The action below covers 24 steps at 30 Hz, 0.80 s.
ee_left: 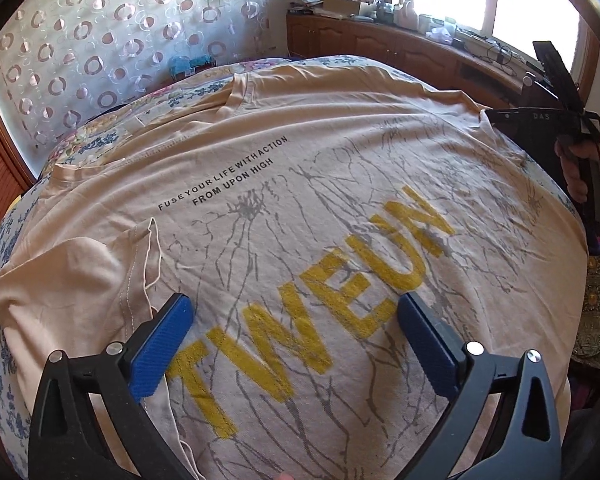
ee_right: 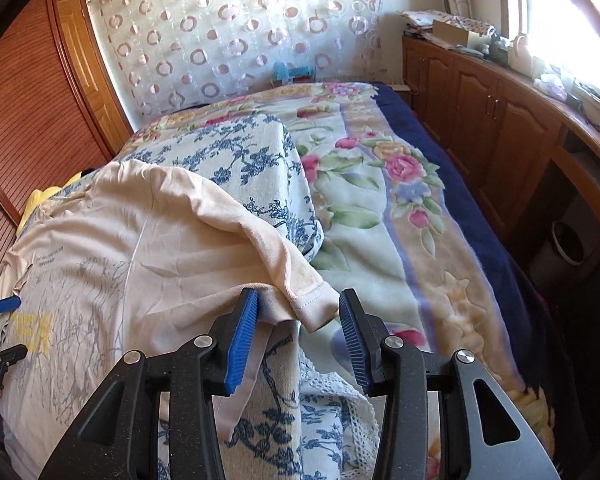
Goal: Fold small clothes
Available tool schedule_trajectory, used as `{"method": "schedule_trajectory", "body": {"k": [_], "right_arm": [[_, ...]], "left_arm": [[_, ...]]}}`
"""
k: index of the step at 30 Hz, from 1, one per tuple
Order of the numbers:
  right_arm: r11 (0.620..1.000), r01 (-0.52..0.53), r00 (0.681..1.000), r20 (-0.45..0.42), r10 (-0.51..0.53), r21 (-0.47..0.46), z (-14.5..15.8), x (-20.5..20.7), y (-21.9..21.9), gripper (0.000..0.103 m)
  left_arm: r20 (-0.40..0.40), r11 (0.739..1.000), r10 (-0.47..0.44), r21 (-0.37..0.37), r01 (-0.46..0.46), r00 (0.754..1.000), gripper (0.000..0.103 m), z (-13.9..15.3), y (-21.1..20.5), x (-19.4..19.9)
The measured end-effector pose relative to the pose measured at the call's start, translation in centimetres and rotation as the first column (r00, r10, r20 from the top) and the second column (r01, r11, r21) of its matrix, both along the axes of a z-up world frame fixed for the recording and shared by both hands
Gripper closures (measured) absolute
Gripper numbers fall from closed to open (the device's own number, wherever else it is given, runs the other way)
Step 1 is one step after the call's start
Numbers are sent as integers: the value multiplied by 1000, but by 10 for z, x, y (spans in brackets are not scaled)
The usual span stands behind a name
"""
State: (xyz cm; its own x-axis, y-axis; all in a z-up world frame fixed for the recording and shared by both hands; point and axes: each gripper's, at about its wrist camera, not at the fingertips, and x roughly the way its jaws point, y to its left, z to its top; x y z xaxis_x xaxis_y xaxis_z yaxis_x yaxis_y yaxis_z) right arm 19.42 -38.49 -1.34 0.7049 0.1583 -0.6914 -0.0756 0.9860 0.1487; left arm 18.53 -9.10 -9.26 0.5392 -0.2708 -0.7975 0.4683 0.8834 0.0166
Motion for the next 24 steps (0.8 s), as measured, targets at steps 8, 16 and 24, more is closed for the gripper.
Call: {"method": "schedule_trajectory", "body": {"k": [8,16,24], "right_arm": [[998,-19,1000,-16,20,68,0,14,-9,67],[996,-78,997,11,78,40,10,8,-1,95],[972,-231,966,128,223,52,53,-17,43,95]], "left_arm": [[1,1000,2,0,-2,1000,0,0,1,0],[0,1000,7,-1,-7,1000,0,0,1,-1],[1,1000,6,-2,-6,1000,0,0,2,-1]]}}
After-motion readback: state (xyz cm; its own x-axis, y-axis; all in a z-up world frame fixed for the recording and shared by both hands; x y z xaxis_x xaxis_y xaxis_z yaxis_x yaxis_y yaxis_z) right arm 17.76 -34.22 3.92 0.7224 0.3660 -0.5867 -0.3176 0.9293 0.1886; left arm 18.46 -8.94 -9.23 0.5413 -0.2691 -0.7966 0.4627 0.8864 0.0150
